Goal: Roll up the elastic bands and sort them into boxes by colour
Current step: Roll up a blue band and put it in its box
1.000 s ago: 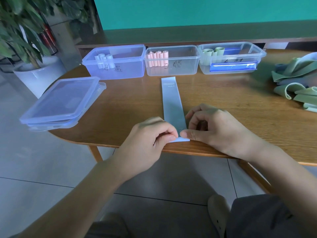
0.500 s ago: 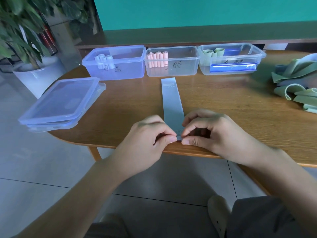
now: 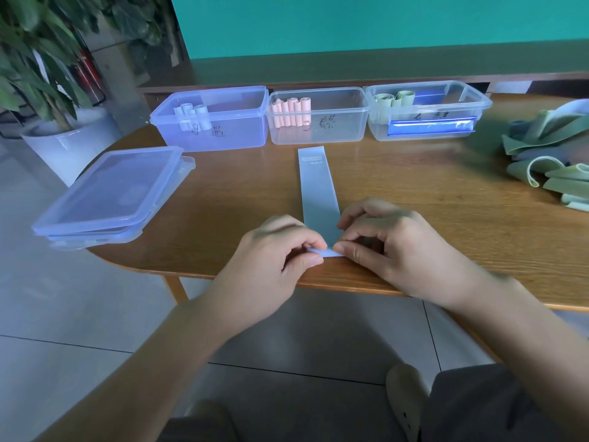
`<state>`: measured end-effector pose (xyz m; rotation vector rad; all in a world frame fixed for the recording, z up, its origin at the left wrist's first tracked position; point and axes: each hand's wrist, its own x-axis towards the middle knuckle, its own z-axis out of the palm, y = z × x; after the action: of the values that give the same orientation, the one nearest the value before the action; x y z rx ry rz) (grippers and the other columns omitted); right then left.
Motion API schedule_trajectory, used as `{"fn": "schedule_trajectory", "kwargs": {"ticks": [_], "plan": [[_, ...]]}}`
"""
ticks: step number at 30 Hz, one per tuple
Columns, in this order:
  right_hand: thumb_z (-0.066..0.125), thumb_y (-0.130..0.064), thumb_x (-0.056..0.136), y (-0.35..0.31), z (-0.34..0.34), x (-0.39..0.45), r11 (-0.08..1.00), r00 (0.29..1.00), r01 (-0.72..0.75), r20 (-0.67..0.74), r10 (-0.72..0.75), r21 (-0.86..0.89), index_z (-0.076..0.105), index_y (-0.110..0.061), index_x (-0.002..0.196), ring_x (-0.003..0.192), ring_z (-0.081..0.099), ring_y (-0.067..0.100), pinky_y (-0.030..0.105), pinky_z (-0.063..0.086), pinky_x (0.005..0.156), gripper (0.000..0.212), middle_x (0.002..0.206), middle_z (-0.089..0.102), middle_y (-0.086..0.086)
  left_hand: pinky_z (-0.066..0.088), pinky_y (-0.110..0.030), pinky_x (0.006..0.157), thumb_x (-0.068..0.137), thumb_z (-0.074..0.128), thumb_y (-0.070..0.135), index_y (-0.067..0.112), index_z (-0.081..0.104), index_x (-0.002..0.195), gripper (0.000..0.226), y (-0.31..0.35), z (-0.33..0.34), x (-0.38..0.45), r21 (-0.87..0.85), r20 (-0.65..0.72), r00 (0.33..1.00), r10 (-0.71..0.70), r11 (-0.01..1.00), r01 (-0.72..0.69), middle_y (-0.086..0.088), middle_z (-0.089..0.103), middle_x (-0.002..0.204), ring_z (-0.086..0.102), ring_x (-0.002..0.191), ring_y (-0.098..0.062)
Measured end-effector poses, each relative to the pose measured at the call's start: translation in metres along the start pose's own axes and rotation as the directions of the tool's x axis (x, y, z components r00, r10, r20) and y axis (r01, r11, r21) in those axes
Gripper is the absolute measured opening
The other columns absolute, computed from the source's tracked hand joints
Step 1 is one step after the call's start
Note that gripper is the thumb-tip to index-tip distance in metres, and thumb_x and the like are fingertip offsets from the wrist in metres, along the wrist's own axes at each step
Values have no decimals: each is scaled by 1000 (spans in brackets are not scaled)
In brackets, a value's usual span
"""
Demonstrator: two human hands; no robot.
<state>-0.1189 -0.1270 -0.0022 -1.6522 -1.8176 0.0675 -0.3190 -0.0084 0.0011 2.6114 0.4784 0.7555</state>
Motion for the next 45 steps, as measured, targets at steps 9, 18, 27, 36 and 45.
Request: {"fn": "schedule_trajectory", "kwargs": {"ticks": [9, 18, 27, 36, 45], "plan": [[63, -32, 96, -1, 3, 0, 998, 998, 60, 1, -60, -3, 76, -20, 101, 97, 60, 3, 16, 45, 85, 18, 110, 60, -6, 38, -4, 75, 90, 72, 22, 23, 75, 104, 15, 3, -3, 4, -37, 40, 994, -98, 994, 100, 13, 59, 99, 55, 89, 2], [65, -31, 97, 1, 4, 1, 997, 998, 56, -6, -57, -47, 78, -19, 102, 96, 60, 4, 18, 46, 87, 18, 109, 61, -5, 38, -4, 74, 89, 74, 27, 22, 76, 104, 16, 2, 2, 4, -8, -1, 994, -107, 994, 107, 13, 59, 97, 55, 89, 3], [51, -33, 102, -6, 7, 2, 990, 1000, 23, -4, -24, -137, 79, -20, 103, 90, 59, 11, 40, 54, 86, 31, 135, 50, 3, 45, -14, 74, 96, 57, 42, 20, 78, 106, 32, -1, 5, 8, 108, -64, 998, -27, 994, 34, 7, 60, 98, 56, 85, -5], [57, -34, 102, -2, 10, 6, 993, 998, -13, -62, 6, -114, 81, -20, 99, 83, 51, -7, 18, 44, 90, 27, 136, 54, 3, 42, -11, 74, 93, 69, 20, 23, 74, 94, 6, -2, 2, 14, 43, -48, 998, -40, 998, 42, 12, 63, 93, 58, 83, -4], [80, -18, 85, -5, 1, 9, 979, 983, -167, -58, 175, 119, 80, -22, 88, 74, 62, 1, 4, 39, 73, 5, 119, 62, -5, 43, -12, 77, 94, 67, 17, 20, 77, 97, 11, -5, 3, 20, 62, -55, 998, -35, 997, 39, 7, 66, 96, 58, 86, -6]]}}
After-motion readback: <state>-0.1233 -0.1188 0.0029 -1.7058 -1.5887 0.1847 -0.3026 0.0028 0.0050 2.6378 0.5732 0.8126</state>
